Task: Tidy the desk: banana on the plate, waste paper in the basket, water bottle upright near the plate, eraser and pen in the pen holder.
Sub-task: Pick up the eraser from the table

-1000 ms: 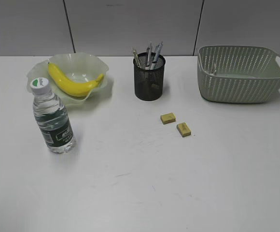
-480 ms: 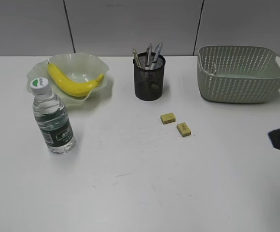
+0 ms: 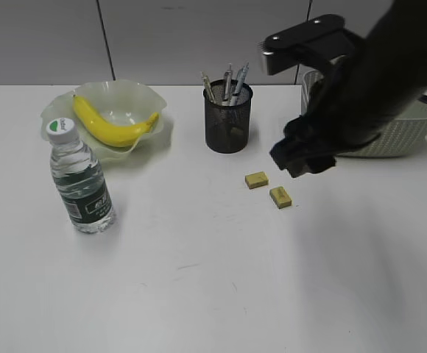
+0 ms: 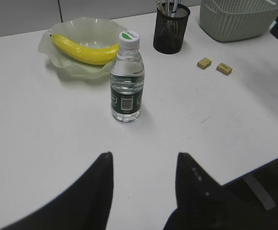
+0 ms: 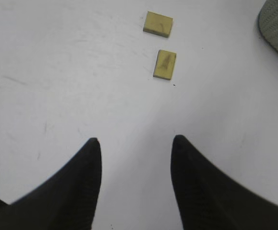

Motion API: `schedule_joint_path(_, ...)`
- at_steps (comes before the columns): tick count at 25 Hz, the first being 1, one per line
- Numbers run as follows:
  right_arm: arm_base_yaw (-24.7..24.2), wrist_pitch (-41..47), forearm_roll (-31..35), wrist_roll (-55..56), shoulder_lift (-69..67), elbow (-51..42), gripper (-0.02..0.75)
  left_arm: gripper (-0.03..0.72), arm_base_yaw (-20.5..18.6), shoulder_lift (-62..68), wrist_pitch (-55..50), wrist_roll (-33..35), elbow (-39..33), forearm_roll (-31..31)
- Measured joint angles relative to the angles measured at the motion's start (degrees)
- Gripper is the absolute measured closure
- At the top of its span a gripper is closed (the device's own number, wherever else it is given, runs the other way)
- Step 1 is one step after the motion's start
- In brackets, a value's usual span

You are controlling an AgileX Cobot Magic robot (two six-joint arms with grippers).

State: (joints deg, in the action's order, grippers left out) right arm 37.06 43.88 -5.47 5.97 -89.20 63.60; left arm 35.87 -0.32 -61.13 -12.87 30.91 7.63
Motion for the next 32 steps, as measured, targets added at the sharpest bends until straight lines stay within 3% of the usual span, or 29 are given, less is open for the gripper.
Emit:
schedule_joint_path(6,-0.8,7.58,-0.13,1.79,-16.47,13.5,0.26,0.378,0.0,0.0,0.04,0.0,0.0,0.0)
schedule_joint_path(13,-4.73,13.17,3.47,-0.37,-29.22,24.41,0.244,0.379,0.0,0.0,0.04,0.0,0.0,0.0)
schedule_joint_path(32,-8.86,8.99,6.11,-2.66,-37.79,26.16,0.265,0.379,0.0,0.0,0.11,0.0,0.0,0.0)
